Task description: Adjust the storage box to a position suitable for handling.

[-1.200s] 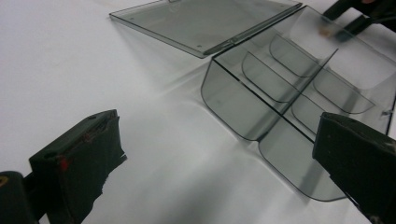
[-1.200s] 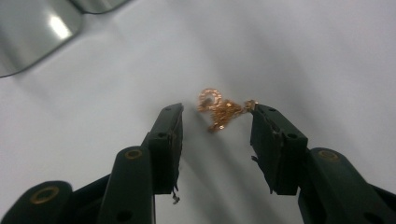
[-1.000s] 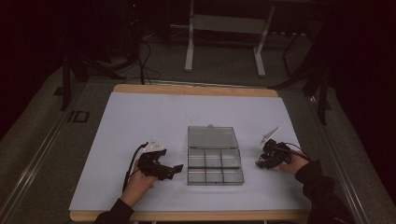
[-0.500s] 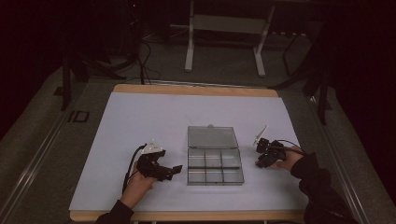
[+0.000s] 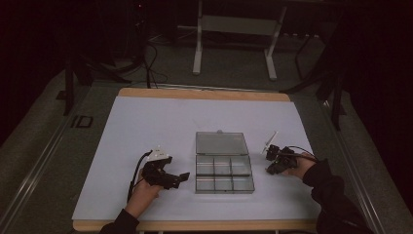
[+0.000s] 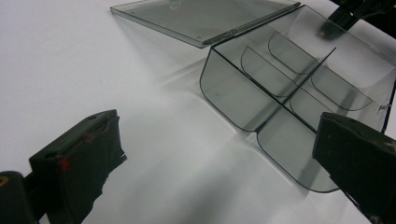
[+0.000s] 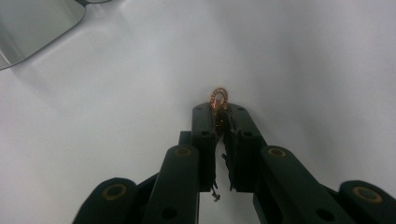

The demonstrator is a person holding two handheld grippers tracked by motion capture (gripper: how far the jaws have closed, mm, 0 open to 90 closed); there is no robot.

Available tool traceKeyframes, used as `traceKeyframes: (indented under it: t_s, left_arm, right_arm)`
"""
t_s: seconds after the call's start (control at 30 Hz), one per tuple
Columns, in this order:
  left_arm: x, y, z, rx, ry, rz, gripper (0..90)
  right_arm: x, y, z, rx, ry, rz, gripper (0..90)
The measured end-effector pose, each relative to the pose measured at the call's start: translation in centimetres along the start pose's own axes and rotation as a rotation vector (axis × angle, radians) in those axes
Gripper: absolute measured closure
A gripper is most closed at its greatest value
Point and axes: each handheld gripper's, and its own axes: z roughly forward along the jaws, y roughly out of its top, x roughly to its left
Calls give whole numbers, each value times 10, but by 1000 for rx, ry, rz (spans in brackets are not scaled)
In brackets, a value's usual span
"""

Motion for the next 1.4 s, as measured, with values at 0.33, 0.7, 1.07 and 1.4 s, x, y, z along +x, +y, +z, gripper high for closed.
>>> traceKeyframes:
  t_s: [0.33, 0.7, 1.07, 1.4]
  left_arm:
    - [3, -1, -1, -3, -1, -13, 20]
    - [2, -1, -2, -12, -1, -12, 20]
    - [2, -2, -2, -12, -1, -16, 20]
    - [4, -5, -3, -12, 0, -19, 20]
  right_arm:
    - [-3, -6, -13, -33, 16, -1, 845]
    - [-3, -11, -32, -69, 38, -33, 845]
    - [2, -2, -51, -94, 12, -93, 845]
    - [9, 13, -67, -113, 3, -153, 844]
